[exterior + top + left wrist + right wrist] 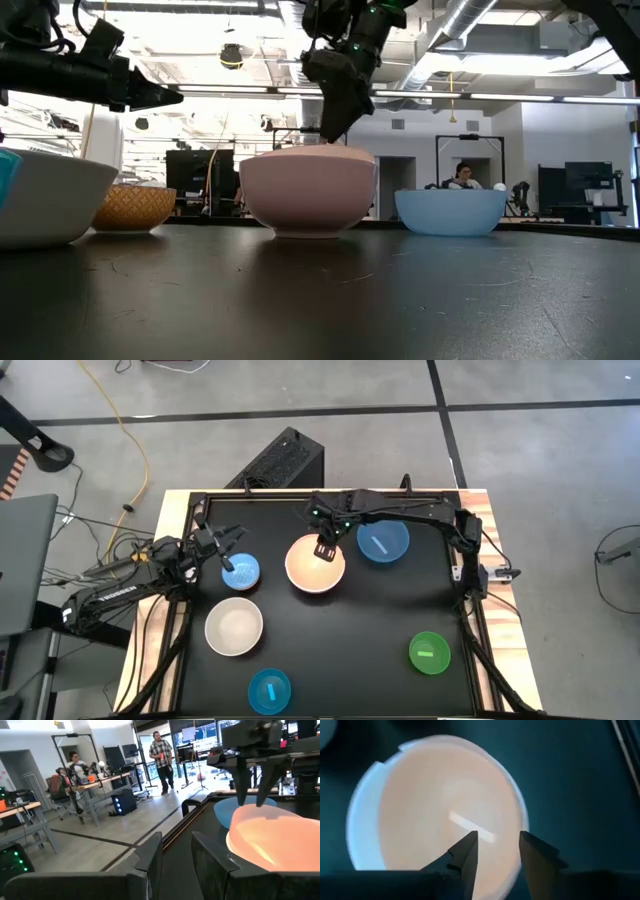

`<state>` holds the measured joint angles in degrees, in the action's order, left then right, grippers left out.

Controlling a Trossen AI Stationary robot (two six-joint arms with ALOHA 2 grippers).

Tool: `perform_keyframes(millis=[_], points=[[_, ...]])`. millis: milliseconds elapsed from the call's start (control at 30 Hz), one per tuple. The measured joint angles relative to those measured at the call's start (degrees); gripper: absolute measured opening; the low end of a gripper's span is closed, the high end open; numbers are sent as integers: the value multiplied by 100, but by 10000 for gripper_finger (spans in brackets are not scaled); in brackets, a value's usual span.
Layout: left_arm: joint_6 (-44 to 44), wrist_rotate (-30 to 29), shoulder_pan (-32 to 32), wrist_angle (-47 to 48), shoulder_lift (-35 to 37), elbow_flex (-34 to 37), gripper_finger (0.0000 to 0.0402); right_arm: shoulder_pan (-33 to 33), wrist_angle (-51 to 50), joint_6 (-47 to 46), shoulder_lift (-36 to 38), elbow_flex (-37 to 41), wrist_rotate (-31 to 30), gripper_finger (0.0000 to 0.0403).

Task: Nest bowls inside each other
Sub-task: Stack the light orange transparent bowl on top of the white bowl, then stack the blue transparent bowl on top of the light orange transparent bowl

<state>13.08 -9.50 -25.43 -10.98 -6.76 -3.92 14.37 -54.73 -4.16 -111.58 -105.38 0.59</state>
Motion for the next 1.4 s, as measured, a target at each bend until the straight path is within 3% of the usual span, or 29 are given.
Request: perform_keyframes(millis=[133, 300, 367, 833, 1133, 1300, 1400], points=[[2, -21, -1, 2, 0, 0, 94, -66, 221, 302, 21, 0, 131, 130], [2, -21, 0, 4, 0, 0, 94, -46, 588, 987, -22, 75, 1351, 32], [2, -21, -2, 4, 0, 0, 94, 95, 834, 989, -23, 220, 1660, 11], [0, -37, 0, 7, 1, 0, 94, 1192, 1719, 418, -30, 1215, 2785, 5], [85, -41, 0, 39, 1, 0, 94, 1202, 1840, 397, -29, 1298, 2806, 5], [81, -41, 0, 39, 1, 0, 94, 1158, 1287, 424, 231, 1298, 2769, 5], [81, -41, 0, 42, 1, 0, 94, 1186, 908, 420, 498, 1296, 2402, 5]])
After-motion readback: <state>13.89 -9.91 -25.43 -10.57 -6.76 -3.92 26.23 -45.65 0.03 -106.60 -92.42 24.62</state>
